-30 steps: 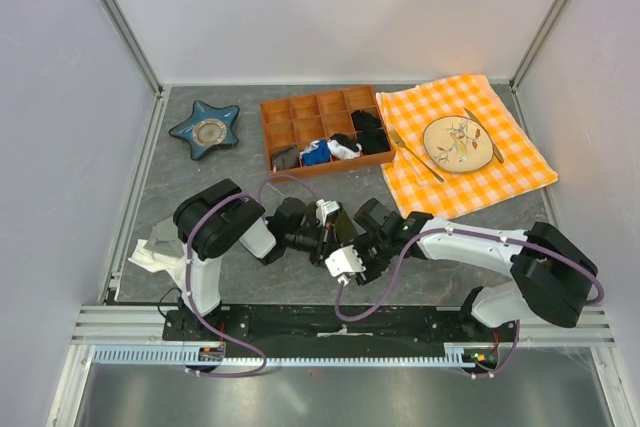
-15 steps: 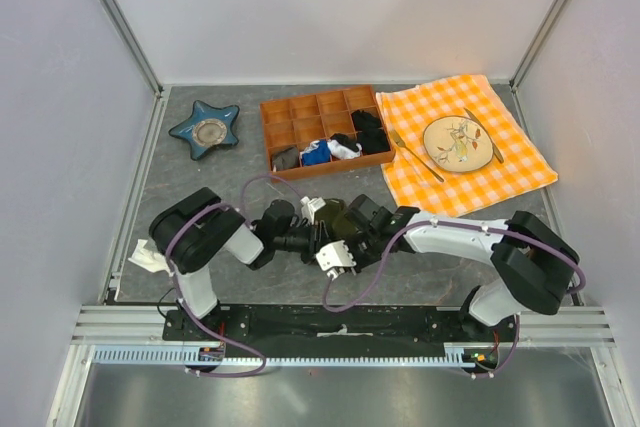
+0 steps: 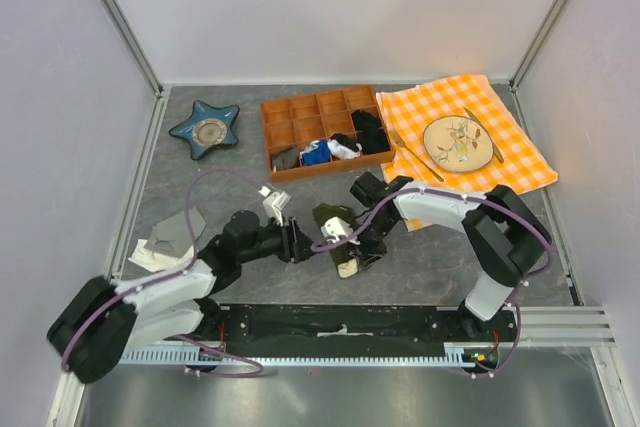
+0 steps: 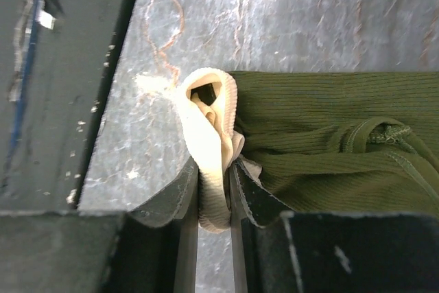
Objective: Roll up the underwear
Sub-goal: Roll the underwear to the center of the board.
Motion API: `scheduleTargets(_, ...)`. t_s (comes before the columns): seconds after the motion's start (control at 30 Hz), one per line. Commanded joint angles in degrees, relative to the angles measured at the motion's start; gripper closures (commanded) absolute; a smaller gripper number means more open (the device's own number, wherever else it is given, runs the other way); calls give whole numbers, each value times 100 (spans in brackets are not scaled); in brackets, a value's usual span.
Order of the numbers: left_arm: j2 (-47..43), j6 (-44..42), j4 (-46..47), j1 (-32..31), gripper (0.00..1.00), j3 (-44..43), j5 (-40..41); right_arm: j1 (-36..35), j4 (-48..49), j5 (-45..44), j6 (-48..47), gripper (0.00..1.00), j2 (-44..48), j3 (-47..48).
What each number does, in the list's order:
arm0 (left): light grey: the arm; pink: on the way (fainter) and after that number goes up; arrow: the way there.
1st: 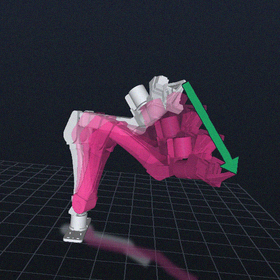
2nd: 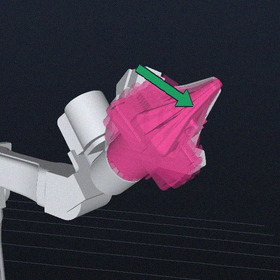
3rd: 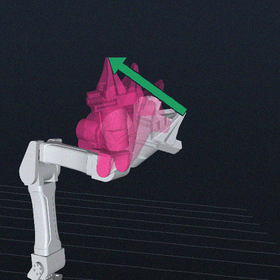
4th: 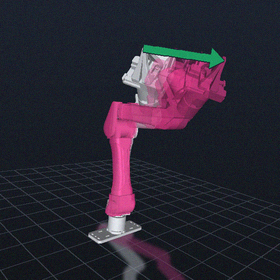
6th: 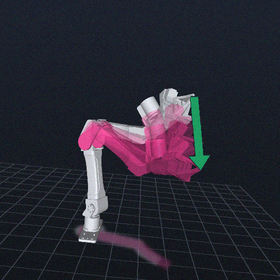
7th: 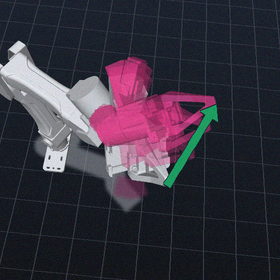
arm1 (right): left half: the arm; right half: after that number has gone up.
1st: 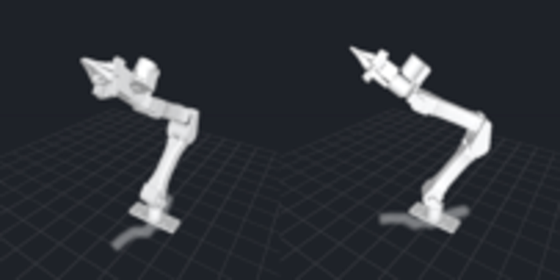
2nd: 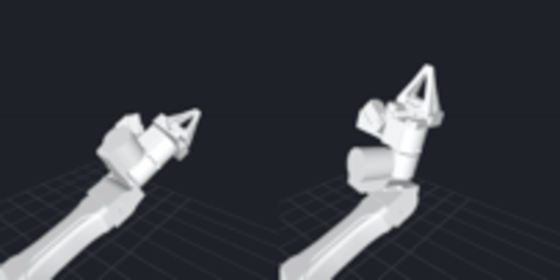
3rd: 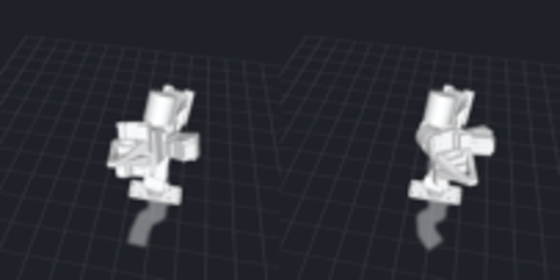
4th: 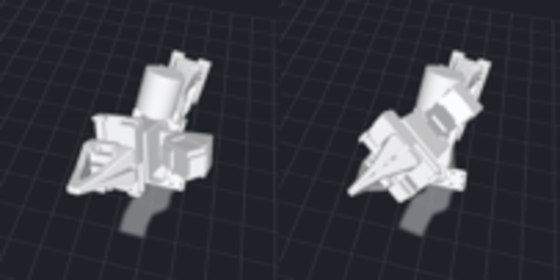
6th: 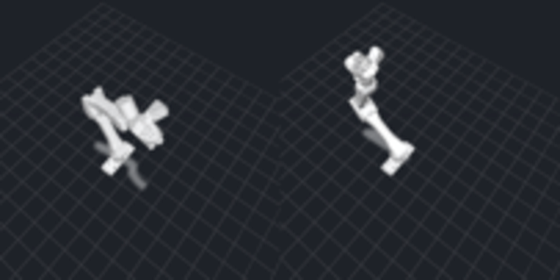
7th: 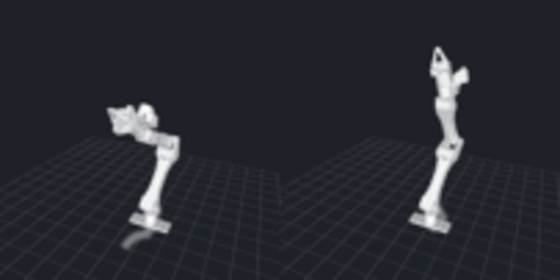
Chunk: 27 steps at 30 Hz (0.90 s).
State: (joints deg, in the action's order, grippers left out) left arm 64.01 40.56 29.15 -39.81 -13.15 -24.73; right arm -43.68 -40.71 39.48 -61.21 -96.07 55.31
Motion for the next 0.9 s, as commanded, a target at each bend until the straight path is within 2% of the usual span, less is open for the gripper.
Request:
scheduleTargets(0.0, -1397, -953, -1103, 26, 34, 268, 1135, 342, -1474, 946, -312, 79, -605, 296)
scheduleTargets(0.1, -2338, -812, -1324, 26, 6, 584, 1698, 413, -1931, 1079, -470, 79, -956, 551)
scheduleTargets(0.13, -2575, -838, -1289, 26, 5, 768, 1726, 422, -1949, 1053, -410, 79, -1018, 638)
scheduleTargets(0.27, -3376, -1145, -981, 26, 5, 1209, 1341, 483, -1967, 1061, -216, 78, -1299, 814)
scheduleTargets(0.3, -3621, -1277, -885, 26, 9, 1296, 1052, 509, -1985, 1061, -181, 78, -1352, 858)
scheduleTargets(0.5, -4098, -1568, -761, -158, 13, 1517, 645, 545, -2230, 1079, 13, 78, -1800, 1236)
scheduleTargets(0.73, -3633, -1867, -656, -790, 15, 1350, 785, 606, -2547, 1114, 92, 77, -2231, 1614)
scheduleTargets(0.87, -2975, -2095, -577, -1265, 15, 1157, 1154, 624, -2644, 1123, 83, 76, -2328, 1685)
